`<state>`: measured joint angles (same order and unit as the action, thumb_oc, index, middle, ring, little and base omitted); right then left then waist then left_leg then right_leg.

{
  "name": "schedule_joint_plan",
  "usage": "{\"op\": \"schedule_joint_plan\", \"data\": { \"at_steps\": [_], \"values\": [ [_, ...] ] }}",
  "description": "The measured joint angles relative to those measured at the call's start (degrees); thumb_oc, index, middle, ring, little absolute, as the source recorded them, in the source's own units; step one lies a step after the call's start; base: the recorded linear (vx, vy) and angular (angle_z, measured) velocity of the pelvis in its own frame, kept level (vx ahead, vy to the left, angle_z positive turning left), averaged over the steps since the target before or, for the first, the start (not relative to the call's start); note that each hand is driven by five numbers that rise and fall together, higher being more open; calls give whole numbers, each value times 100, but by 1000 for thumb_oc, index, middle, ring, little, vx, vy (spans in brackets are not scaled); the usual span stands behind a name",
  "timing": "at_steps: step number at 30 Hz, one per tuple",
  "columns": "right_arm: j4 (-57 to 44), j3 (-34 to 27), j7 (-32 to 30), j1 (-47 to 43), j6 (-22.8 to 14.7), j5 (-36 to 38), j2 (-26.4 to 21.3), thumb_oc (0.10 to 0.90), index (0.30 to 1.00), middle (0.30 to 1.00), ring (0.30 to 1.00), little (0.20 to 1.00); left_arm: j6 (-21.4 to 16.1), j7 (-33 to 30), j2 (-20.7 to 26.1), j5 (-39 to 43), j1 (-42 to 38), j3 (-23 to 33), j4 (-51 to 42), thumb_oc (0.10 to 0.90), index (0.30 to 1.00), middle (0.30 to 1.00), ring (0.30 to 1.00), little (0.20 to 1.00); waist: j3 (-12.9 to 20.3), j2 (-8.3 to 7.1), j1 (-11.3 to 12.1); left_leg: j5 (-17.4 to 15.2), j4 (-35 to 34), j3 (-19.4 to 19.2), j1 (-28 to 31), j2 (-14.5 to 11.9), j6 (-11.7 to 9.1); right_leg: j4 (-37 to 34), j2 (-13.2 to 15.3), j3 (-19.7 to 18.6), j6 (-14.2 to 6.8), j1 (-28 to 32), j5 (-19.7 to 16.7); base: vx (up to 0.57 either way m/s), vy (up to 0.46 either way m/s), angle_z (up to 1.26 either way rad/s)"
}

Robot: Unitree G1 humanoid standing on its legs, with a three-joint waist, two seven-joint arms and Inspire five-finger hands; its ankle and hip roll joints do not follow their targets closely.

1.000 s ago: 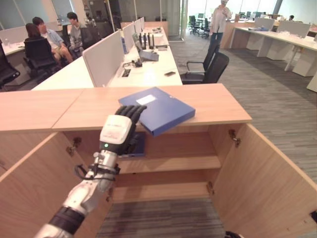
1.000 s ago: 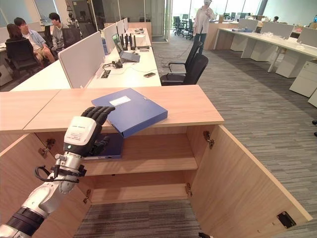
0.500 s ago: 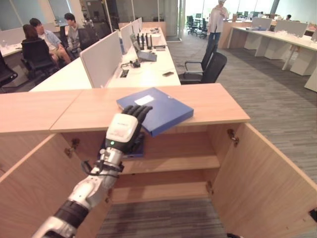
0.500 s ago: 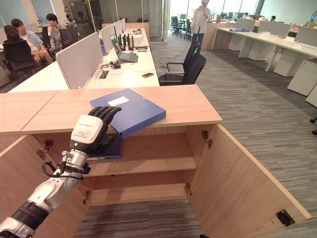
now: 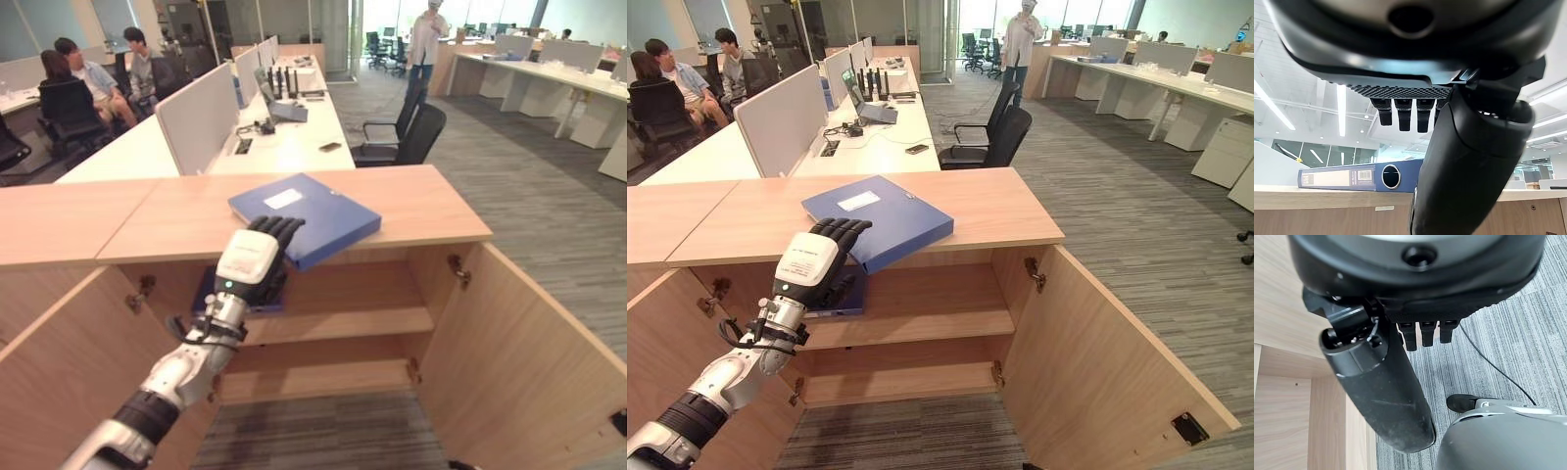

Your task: Put the empty folder in the office cabinet

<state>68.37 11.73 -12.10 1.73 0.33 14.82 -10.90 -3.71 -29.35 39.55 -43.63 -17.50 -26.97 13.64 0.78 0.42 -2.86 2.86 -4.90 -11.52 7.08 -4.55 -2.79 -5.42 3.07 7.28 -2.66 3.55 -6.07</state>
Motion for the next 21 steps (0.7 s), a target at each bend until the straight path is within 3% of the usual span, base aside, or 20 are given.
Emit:
{"op": "schedule_joint_plan", "data": {
  "at_steps": [21],
  "values": [
    [1, 54, -2, 3, 1, 0, -23, 800, 900, 900, 900, 900, 121, 0, -22, 4, -445, -400, 301, 800, 900, 900, 900, 900, 11, 36, -30, -11, 0, -67, 16, 1, 20, 0, -4, -62, 2, -14, -3, 1, 1, -1]
  ]
}}
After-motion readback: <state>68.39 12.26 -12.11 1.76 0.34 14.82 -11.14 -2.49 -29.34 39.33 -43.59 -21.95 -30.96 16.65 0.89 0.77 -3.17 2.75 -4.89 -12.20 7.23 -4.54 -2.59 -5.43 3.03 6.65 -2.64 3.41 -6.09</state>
